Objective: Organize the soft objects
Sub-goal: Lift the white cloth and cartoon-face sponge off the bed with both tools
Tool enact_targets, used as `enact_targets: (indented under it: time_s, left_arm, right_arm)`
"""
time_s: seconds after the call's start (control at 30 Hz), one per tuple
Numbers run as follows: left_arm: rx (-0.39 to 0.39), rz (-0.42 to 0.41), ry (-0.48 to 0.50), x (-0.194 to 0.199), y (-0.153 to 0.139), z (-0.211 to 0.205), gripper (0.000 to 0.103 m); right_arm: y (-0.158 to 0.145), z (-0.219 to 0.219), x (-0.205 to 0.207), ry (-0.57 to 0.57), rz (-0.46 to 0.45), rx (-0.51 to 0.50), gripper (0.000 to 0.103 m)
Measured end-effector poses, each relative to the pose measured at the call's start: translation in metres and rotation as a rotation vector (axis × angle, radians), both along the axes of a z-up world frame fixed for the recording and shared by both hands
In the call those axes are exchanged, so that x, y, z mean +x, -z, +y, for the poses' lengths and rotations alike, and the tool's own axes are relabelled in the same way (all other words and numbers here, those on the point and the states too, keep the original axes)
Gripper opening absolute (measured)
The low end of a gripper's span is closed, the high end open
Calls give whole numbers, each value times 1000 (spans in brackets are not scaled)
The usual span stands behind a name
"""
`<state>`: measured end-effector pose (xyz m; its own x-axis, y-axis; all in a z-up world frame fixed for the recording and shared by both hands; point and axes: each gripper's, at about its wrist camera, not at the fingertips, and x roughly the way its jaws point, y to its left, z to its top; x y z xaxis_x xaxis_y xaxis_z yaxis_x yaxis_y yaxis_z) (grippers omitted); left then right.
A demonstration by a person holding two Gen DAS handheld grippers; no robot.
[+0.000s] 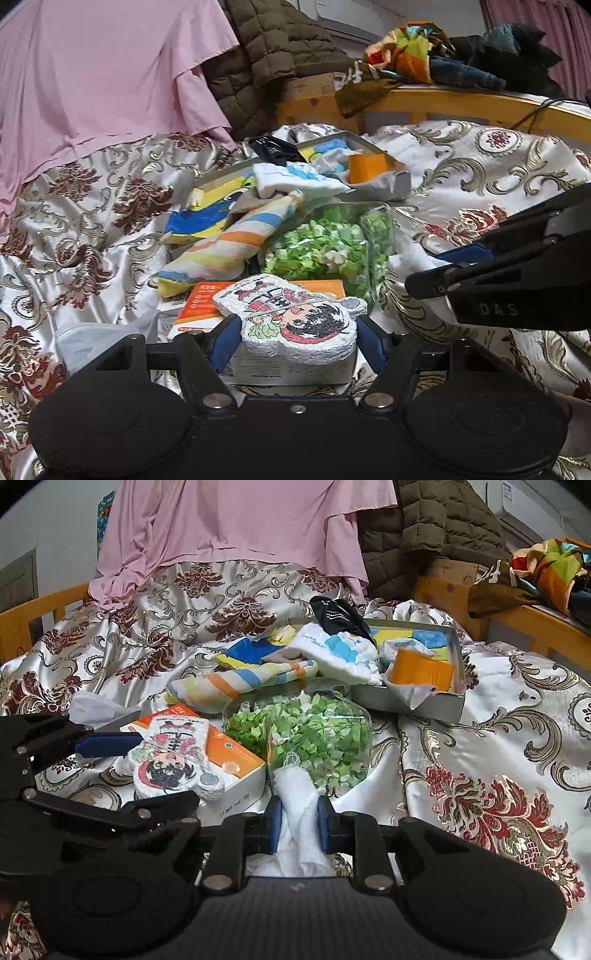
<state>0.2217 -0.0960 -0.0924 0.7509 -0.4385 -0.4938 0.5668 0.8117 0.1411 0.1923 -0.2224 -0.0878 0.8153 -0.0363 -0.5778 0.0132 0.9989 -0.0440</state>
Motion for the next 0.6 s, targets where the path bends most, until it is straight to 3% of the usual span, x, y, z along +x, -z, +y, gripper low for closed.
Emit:
enact_targets:
  time_s: [0.6]
  left_arm:
    - [45, -1, 13, -1, 6, -5, 71]
  right_arm:
    - [-1, 3, -1, -13, -2, 2, 22]
